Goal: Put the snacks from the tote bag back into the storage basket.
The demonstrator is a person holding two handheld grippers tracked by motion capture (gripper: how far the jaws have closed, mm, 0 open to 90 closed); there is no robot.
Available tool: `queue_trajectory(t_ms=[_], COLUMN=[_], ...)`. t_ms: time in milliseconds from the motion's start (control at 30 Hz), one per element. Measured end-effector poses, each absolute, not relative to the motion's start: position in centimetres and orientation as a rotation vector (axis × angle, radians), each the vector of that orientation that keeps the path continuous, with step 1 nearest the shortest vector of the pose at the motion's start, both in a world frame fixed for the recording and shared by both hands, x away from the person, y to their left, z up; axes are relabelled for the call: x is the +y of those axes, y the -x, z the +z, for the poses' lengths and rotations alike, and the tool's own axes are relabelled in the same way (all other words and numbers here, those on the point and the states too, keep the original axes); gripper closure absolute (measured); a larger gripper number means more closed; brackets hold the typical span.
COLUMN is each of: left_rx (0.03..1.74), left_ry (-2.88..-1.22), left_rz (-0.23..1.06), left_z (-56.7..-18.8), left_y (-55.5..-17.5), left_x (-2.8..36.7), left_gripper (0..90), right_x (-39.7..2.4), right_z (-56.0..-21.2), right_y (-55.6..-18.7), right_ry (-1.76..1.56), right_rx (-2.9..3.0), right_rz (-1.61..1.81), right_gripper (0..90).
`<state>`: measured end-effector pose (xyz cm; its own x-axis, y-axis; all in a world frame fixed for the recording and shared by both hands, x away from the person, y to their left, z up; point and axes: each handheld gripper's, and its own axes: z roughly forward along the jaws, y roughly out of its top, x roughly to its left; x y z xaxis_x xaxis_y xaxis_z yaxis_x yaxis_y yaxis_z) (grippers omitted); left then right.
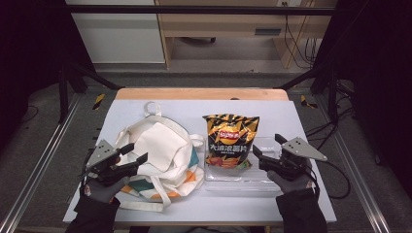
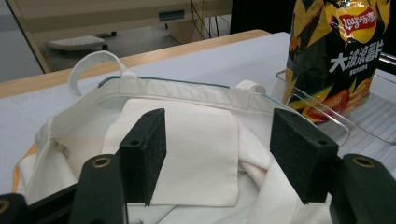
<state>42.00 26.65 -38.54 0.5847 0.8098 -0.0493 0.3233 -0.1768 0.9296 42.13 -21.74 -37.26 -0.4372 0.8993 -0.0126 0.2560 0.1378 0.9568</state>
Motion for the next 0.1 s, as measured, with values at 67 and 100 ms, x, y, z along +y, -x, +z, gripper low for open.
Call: queue_trajectory(t_ms=[67, 100], left_rx=[0.942, 0.948], left_ry=[-1.756, -1.753], left_rz=[0.573, 0.574], left_z=[-38.68, -38.77], left_y=[-41.80, -41.72], left_x=[27.12, 27.39], left_gripper=[36.6, 36.9], right_x=[-21.83, -21.90], right_z=[-37.46, -37.55], right_y=[-42.08, -42.07], right_ry=[-1.120, -1.124], right_rx=[1.796, 1.799], right_rz=[1.320, 1.318], right_gripper=[17.7, 17.7])
